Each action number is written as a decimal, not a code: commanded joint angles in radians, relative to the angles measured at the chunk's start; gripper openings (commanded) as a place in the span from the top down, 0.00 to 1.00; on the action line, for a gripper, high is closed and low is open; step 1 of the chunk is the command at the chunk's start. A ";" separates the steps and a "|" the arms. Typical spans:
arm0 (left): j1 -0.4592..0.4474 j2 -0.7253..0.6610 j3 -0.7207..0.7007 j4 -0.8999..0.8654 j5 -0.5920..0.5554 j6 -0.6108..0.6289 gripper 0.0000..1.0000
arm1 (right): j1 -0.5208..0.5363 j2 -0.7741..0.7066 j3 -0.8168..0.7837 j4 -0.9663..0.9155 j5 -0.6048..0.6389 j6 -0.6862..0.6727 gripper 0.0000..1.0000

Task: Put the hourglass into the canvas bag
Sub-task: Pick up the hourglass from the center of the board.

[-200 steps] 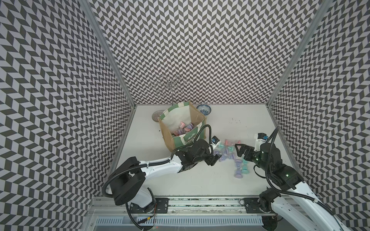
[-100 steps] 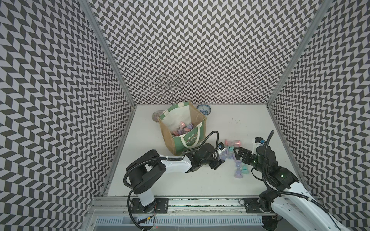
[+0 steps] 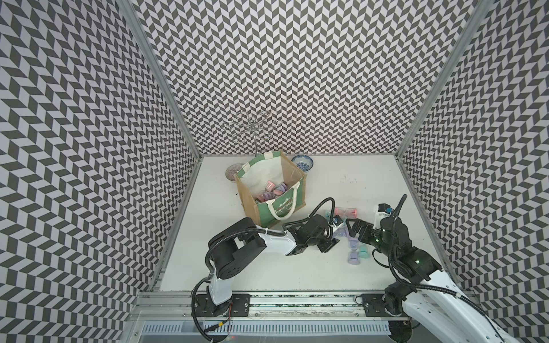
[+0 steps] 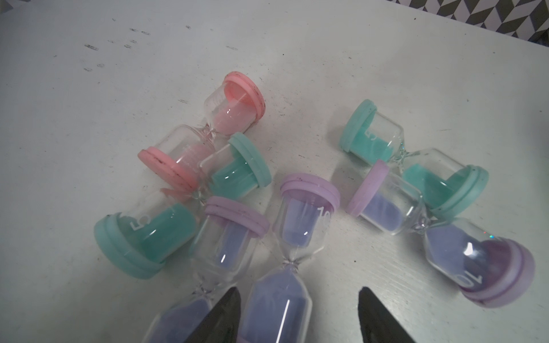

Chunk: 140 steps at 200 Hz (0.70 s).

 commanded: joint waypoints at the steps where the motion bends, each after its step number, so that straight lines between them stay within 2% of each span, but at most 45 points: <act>1: -0.009 0.018 0.017 0.020 0.002 0.012 0.39 | -0.004 -0.012 -0.005 0.053 0.005 0.005 0.01; 84: -0.023 0.059 0.008 0.023 -0.015 0.009 0.41 | -0.004 -0.024 -0.012 0.055 0.007 0.007 0.01; 140: -0.025 0.073 -0.003 0.045 -0.045 0.000 0.49 | -0.004 -0.027 -0.008 0.057 0.004 0.002 0.01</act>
